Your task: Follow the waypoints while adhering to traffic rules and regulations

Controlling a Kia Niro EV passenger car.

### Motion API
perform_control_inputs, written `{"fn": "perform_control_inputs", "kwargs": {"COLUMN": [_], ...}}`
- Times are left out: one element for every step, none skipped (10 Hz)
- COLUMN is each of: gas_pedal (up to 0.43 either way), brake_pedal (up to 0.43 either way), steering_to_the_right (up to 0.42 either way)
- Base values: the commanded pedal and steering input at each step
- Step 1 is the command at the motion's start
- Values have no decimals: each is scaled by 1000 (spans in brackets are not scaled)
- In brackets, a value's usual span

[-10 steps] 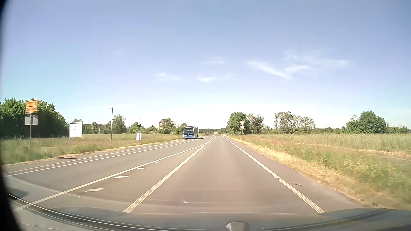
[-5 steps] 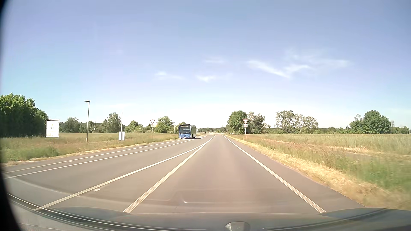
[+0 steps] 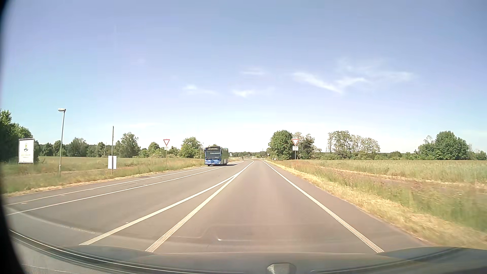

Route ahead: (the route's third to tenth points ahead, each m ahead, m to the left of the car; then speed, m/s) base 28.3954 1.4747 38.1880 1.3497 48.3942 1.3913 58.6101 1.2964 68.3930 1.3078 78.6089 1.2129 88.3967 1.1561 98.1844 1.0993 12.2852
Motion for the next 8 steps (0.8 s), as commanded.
{"fn": "perform_control_inputs", "kwargs": {"gas_pedal": [79,79,79,79,79,79,79,79], "brake_pedal": [30,30,30,30,30,30,30,30], "steering_to_the_right": [3,3,3,3,3,2,1,1]}}
